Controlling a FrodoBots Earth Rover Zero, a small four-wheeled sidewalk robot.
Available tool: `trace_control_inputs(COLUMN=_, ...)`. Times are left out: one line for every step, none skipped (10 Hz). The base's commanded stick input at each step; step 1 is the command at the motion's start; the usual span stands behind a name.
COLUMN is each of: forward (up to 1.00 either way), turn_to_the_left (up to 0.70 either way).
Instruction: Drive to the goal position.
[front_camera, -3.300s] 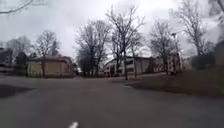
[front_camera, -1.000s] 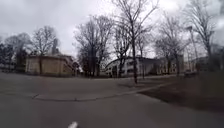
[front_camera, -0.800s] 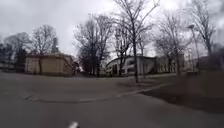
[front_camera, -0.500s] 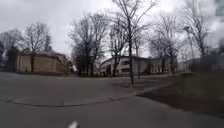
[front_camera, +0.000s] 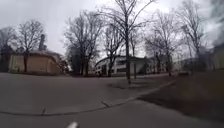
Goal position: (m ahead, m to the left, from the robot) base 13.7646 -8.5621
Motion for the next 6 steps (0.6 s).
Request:
trace_control_inputs(forward=1.0, turn_to_the_left=-0.4)
trace_control_inputs(forward=1.0, turn_to_the_left=-0.4)
trace_control_inputs(forward=1.0, turn_to_the_left=-0.14)
trace_control_inputs(forward=1.0, turn_to_the_left=0.0)
trace_control_inputs(forward=1.0, turn_to_the_left=0.0)
trace_control_inputs(forward=1.0, turn_to_the_left=0.0)
